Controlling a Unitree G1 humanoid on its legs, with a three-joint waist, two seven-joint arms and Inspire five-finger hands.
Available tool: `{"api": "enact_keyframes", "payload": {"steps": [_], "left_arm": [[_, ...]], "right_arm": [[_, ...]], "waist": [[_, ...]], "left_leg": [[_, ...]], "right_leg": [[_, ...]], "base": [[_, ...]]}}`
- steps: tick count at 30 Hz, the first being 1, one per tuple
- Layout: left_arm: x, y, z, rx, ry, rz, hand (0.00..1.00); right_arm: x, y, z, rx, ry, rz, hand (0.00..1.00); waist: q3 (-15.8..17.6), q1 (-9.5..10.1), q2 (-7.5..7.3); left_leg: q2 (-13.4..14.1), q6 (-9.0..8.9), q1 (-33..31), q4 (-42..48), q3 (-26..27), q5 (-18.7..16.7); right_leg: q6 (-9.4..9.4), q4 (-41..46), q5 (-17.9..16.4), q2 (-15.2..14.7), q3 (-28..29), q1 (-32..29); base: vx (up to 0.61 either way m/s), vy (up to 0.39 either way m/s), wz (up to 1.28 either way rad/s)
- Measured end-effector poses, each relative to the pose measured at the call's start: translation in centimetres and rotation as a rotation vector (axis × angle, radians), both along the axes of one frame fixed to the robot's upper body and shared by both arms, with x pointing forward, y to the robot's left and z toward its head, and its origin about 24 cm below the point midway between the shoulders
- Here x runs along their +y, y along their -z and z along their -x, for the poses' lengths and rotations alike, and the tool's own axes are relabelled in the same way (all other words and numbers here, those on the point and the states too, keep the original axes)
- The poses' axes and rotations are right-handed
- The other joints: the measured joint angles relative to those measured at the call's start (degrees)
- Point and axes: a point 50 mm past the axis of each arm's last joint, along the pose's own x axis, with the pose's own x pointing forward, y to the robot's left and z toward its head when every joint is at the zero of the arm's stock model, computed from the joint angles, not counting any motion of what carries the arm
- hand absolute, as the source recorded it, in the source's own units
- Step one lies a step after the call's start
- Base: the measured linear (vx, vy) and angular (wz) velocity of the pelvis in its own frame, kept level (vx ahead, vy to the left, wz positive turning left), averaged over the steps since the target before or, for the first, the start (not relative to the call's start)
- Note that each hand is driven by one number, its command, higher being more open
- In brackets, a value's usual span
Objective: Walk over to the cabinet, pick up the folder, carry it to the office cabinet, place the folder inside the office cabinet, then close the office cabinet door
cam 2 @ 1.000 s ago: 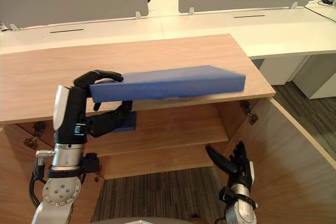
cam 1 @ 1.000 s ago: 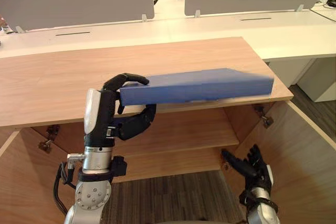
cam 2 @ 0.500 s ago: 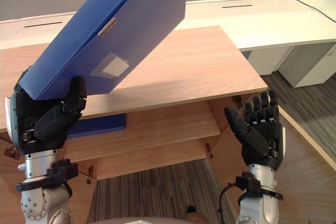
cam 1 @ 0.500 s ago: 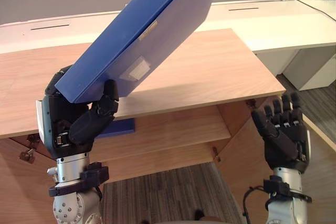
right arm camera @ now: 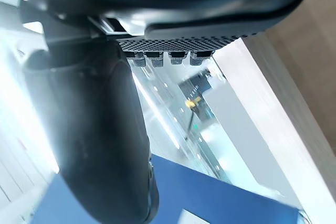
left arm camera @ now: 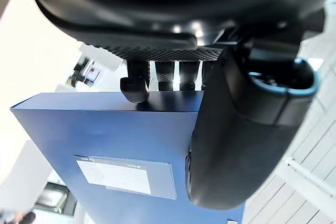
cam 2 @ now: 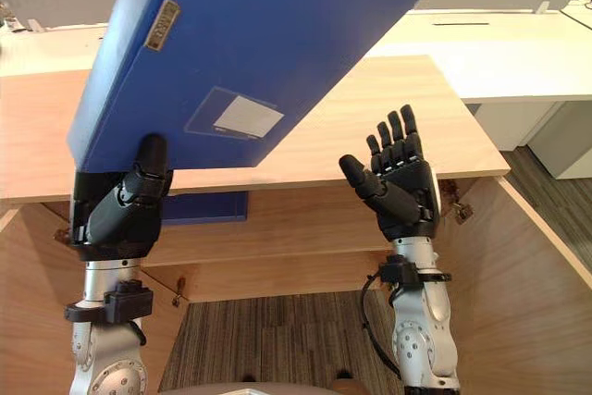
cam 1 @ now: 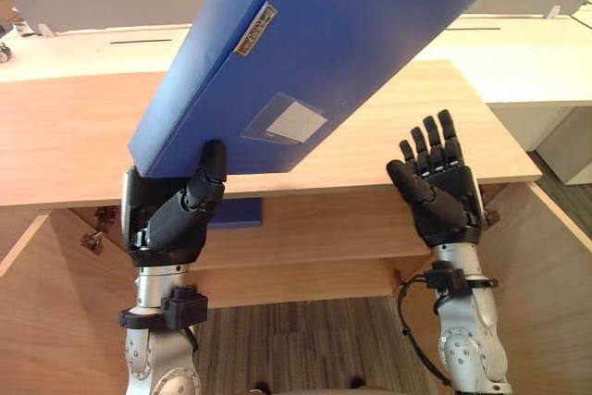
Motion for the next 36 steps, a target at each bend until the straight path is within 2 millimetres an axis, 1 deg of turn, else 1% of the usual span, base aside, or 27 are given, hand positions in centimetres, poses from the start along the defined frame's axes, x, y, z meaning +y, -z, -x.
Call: {"api": "enact_keyframes", "payload": {"steps": [6, 9, 10, 11, 13, 17, 19, 21, 23, 25, 28, 29, 32, 35, 36], "left_arm": [[-2.1, 0.1, -0.3, -0.016, 0.198, 0.062, 0.0], [-3.4, 0.8, -0.8, 0.015, 0.308, 0.109, 0.0], [-3.6, 1.0, -0.9, 0.023, 0.322, 0.112, 0.0], [-3.9, 1.4, -0.9, 0.041, 0.344, 0.123, 0.0], [-4.3, 2.1, -1.1, 0.079, 0.376, 0.151, 0.0], [-4.4, 3.8, -1.3, 0.165, 0.389, 0.182, 0.0], [-4.2, 4.9, -0.9, 0.22, 0.379, 0.2, 0.0], [-4.0, 5.5, -0.7, 0.25, 0.364, 0.211, 0.0], [-3.6, 6.6, -0.4, 0.3, 0.335, 0.222, 0.0], [-3.3, 7.0, -0.2, 0.321, 0.314, 0.229, 0.0], [-3.0, 7.1, -0.1, 0.323, 0.279, 0.217, 0.0], [-3.0, 7.1, -0.1, 0.321, 0.274, 0.213, 1.0], [-2.5, 7.1, -0.1, 0.322, 0.227, 0.167, 1.0], [-0.9, 7.2, -0.1, 0.337, 0.098, 0.118, 1.0], [0.0, 7.2, 0.0, 0.343, 0.027, 0.087, 1.0]], "right_arm": [[1.1, -0.5, -1.1, -0.026, -0.065, -0.034, 1.0], [1.5, -0.4, -1.9, -0.023, -0.095, -0.054, 1.0], [1.7, -0.5, -2.1, -0.024, -0.102, -0.056, 1.0], [1.8, -0.6, -2.2, -0.029, -0.109, -0.056, 0.0], [1.9, -1.0, -2.4, -0.044, -0.116, -0.051, 0.0], [2.2, -2.0, -3.1, -0.081, -0.138, -0.025, 0.0], [2.1, -2.5, -3.3, -0.091, -0.127, -0.023, 0.0], [2.1, -2.5, -3.3, -0.096, -0.13, -0.018, 0.0], [2.2, -2.6, -3.3, -0.1, -0.134, -0.016, 0.0], [2.3, -2.6, -3.3, -0.108, -0.143, -0.013, 0.0], [2.6, -2.8, -3.2, -0.118, -0.144, -0.015, 0.0], [2.7, -2.9, -3.2, -0.121, -0.141, -0.014, 0.0], [3.0, -2.9, -3.2, -0.121, -0.129, -0.023, 0.0], [2.8, -3.1, -3.1, -0.128, -0.104, -0.047, 0.0], [2.7, -3.4, -2.9, -0.139, -0.092, -0.055, 0.0]], "waist": [[-0.07, 0.11, 0.07], [-0.21, 0.68, 0.26], [-0.21, 0.7, 0.27], [-0.27, 0.97, 0.3], [-0.32, 1.23, 0.3], [-0.34, 1.38, 0.31], [-0.37, 1.55, 0.32], [-0.42, 1.6, 0.33], [-1.01, 1.65, 0.58], [-1.22, 1.76, 0.76], [-1.44, 1.92, 0.9], [-1.48, 2.01, 0.91], [-1.49, 2.1, 0.9], [-1.5, 2.09, 0.91], [-1.5, 2.09, 0.91]], "left_leg": [[-0.56, 0.5, -0.64, -0.84, -1.06, 0.96], [-0.67, 0.63, -0.75, -1.42, -1.3, 1.53], [-0.68, 0.67, -0.76, -1.52, -1.31, 1.66], [-0.77, 0.7, -0.74, -2.0, -1.39, 2.03], [-0.94, 0.69, -0.83, -3.2, -1.83, 2.91], [-1.03, 0.64, -1.38, -4.15, -2.57, 4.09], [-1.03, 0.58, -1.65, -4.15, -2.77, 4.3], [-1.01, 0.54, -1.78, -4.17, -2.85, 4.42], [-1.01, 0.43, -2.12, -4.41, -2.91, 4.52], [-0.97, 0.17, -2.18, -4.43, -2.95, 4.47], [-0.95, -0.13, -2.3, -4.45, -3.0, 4.6], [-0.96, -0.22, -2.38, -4.46, -3.0, 4.65], [-0.95, -0.56, -2.71, -4.5, -3.03, 4.95], [-0.82, -0.65, -3.02, -4.51, -3.31, 5.37], [-0.75, -0.67, -3.12, -4.51, -3.54, 5.54]], "right_leg": [[0.06, -0.2, 0.49, -0.47, -1.03, -0.22], [0.03, -0.27, 1.0, -0.49, -1.35, -0.43], [-0.02, -0.28, 1.07, -0.49, -1.35, -0.46], [-0.03, -0.29, 1.1, -0.52, -1.43, -0.58], [-0.05, -0.29, 1.12, -0.52, -1.66, -0.98], [-0.06, -0.47, 1.12, -0.51, -2.09, -1.54], [-0.06, -0.8, 1.12, -0.5, -2.21, -1.55], [-0.06, -0.94, 1.12, -0.49, -2.24, -1.55], [-0.06, -1.22, 1.12, -0.48, -2.25, -1.7], [-0.07, -1.28, 1.11, -0.44, -2.26, -1.71], [-0.09, -1.47, 1.09, -0.41, -2.28, -1.71], [-0.14, -1.61, 1.06, -0.41, -2.29, -1.71], [-0.45, -1.79, 0.79, -0.39, -2.31, -2.05], [-0.59, -1.79, 0.68, -0.22, -2.65, -2.33], [-0.62, -1.79, 0.66, -0.17, -2.91, -2.3]], "base": [[-0.05, -0.011, 0.1], [-0.06, -0.01, 0.04], [-0.05, -0.009, 0.01], [-0.05, -0.014, 0.04], [-0.05, -0.019, 0.09], [-0.05, -0.023, 0.1], [-0.03, -0.015, 0.05], [-0.04, -0.018, 0.02], [-0.04, -0.018, 0.02], [-0.04, -0.014, 0.01], [-0.04, -0.014, 0.01], [-0.06, -0.017, 0.0], [-0.05, -0.02, -0.02], [-0.04, -0.027, 0.02], [-0.04, -0.027, 0.09]]}}
